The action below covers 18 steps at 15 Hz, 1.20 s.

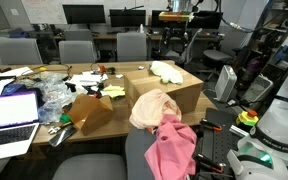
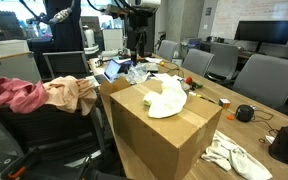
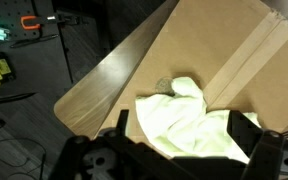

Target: Get the three objects from the cardboard box then put them on the headrest of the grey chair

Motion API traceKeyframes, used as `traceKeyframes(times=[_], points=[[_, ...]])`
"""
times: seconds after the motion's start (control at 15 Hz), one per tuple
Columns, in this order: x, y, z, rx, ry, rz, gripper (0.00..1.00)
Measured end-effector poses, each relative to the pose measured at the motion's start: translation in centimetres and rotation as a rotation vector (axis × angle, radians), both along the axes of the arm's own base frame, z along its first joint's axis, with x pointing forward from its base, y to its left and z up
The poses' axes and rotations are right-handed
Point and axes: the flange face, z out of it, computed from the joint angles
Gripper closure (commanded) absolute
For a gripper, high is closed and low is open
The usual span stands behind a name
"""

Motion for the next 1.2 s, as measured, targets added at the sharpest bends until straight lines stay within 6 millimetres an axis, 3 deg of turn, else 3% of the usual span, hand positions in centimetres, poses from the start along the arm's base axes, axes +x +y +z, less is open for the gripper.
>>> traceKeyframes(times=[0.6,1.2], points=[[2.3,3.1,-2.6,-0.055,0.075,0.109,0.00],[2.8,2.9,-8.5,-0.053,0.194,0.128,0.00]])
